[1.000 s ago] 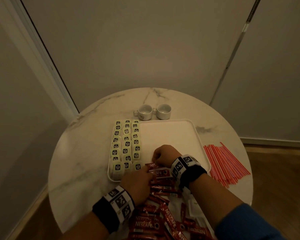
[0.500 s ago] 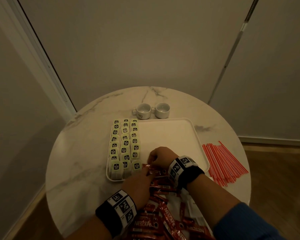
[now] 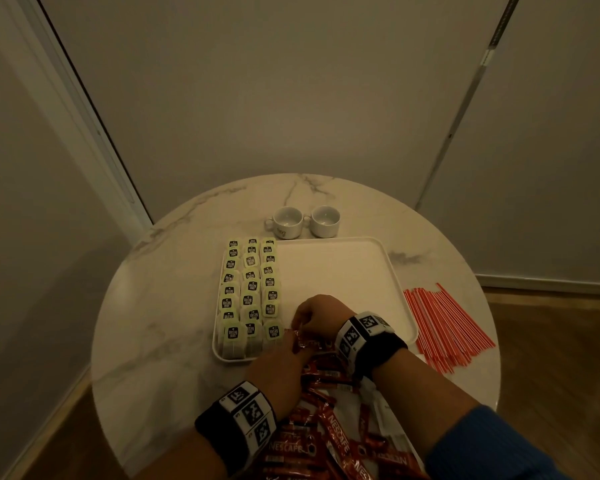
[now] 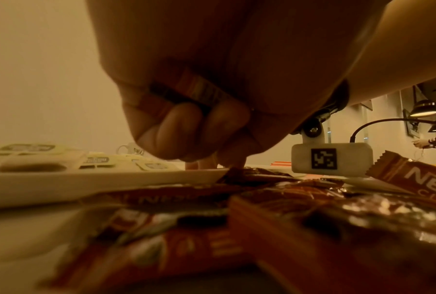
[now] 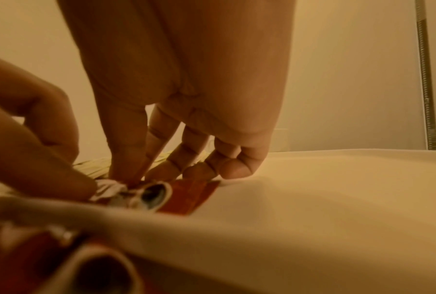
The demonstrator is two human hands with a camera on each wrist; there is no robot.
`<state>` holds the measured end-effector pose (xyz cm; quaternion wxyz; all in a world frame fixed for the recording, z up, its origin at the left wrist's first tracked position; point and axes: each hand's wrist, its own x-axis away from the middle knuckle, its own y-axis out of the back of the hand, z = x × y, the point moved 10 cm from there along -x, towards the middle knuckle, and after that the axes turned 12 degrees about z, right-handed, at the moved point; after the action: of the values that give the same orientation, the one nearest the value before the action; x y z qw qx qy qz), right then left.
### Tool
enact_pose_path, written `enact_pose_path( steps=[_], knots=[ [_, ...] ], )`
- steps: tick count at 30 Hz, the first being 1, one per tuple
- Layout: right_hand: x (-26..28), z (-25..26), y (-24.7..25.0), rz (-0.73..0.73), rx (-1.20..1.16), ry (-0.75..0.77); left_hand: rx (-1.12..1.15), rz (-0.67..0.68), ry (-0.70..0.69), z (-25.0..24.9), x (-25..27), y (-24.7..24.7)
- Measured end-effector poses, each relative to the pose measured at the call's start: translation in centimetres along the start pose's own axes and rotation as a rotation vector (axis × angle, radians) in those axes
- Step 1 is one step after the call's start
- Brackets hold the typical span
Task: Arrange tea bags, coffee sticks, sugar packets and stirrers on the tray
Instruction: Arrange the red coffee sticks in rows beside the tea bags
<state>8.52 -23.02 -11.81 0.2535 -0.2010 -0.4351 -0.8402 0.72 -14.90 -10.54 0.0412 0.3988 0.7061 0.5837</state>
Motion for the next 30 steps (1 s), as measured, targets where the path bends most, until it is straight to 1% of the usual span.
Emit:
enact_pose_path(
  steps=[4,9,12,15,16,18,20,22,23,25,27,28,29,30],
  knots=[
    [-0.2,-0.1,0.0,0.002,-0.015,0.001,-0.003,0.012,0.003,-0.1,-0.1,0.2],
    [-0.3,0.0,0.0,-0.005,-0.017,0.008,-0.041,0.053,0.042,-0.2,-0.2,0.2],
    [0.1,0.1,0.5,-0.035,-0.029,0.012,0.041,0.034,0.029,-0.2,0.0,0.8],
    [1.5,0.0,2.6,-0.132,-0.091,0.048,0.202,-0.032,0.038,0.9,0.5,2.9],
    [2.2,0.1,3.5,-0.171,-0.126,0.071,0.294,-0.052,0.048,1.6,0.6,3.8],
    [3.7,0.6,5.0,-0.219,-0.246,0.143,0.55,-0.076,0.076,3.1,0.5,5.2],
    [5.3,2.0,5.4,-0.187,-0.392,0.242,0.875,-0.062,0.08,4.1,0.3,6.1],
    [6.8,4.1,5.0,-0.105,-0.483,0.344,1.179,0.003,0.046,4.0,0.4,6.6],
    [7.3,5.0,4.8,-0.075,-0.504,0.389,1.28,0.041,0.022,3.7,0.5,6.8],
    [8.0,6.1,4.6,-0.069,-0.512,0.444,1.386,0.131,-0.031,2.6,0.7,7.0],
    [8.3,6.5,4.9,-0.115,-0.532,0.447,1.424,0.205,-0.082,1.5,0.9,7.1],
    [8.5,6.6,5.1,-0.138,-0.561,0.454,1.424,0.218,-0.104,1.0,1.1,7.3],
    [8.7,6.6,5.5,-0.161,-0.606,0.472,1.42,0.202,-0.131,0.9,1.3,7.7],
    [9.1,6.5,5.9,-0.192,-0.668,0.487,1.424,0.15,-0.157,0.9,1.5,8.2]
  ],
)
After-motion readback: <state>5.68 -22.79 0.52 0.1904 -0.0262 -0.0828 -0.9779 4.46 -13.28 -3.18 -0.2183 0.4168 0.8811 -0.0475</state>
